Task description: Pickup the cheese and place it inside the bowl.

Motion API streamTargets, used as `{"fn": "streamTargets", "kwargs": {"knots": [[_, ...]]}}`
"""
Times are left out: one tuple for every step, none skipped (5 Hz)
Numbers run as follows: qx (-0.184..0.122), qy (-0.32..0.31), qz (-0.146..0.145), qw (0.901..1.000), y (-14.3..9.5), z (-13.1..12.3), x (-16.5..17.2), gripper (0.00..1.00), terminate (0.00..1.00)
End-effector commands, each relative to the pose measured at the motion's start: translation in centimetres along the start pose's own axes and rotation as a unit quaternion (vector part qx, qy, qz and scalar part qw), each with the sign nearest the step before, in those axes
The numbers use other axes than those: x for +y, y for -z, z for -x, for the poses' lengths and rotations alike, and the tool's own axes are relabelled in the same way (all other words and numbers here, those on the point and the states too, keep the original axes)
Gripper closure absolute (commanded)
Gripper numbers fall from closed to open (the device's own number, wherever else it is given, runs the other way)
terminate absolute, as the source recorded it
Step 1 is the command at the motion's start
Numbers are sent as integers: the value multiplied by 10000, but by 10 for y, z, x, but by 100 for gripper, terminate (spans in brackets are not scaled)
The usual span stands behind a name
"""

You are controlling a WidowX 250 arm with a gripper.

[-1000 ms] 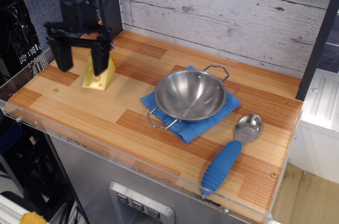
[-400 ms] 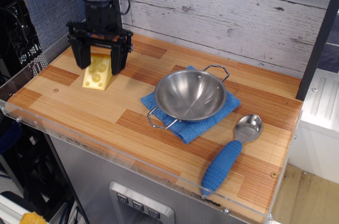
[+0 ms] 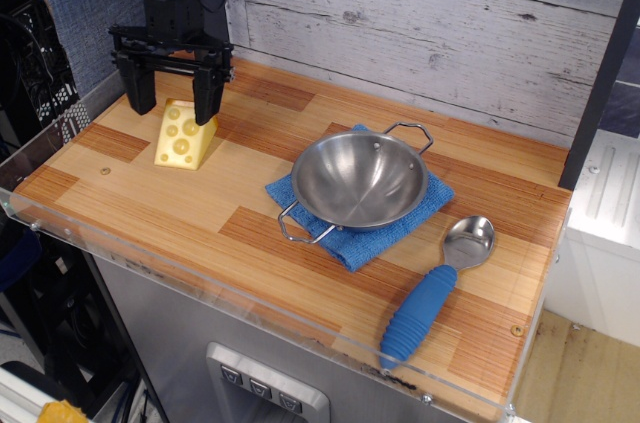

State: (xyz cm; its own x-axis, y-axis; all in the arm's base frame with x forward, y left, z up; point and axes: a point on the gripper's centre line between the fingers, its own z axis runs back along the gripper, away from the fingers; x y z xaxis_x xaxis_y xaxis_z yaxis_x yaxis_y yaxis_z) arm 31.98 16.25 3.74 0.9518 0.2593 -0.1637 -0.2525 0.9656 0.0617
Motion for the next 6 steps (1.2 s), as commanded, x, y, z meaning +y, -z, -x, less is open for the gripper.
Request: {"fn": "streamTargets", "kwargs": {"knots": [[-157, 31, -158, 9997, -5, 0, -1, 0, 0], [-122, 60, -202, 9997, 1, 1, -6, 0, 0], [32, 109, -295, 9995, 14, 0, -11, 0, 0], [150, 85, -313, 9994, 22, -3, -12, 0, 0], [-100, 18, -243, 9997, 15, 0, -12, 100, 0], [-1034, -116, 3, 9946, -33, 16, -7, 100, 0]]}}
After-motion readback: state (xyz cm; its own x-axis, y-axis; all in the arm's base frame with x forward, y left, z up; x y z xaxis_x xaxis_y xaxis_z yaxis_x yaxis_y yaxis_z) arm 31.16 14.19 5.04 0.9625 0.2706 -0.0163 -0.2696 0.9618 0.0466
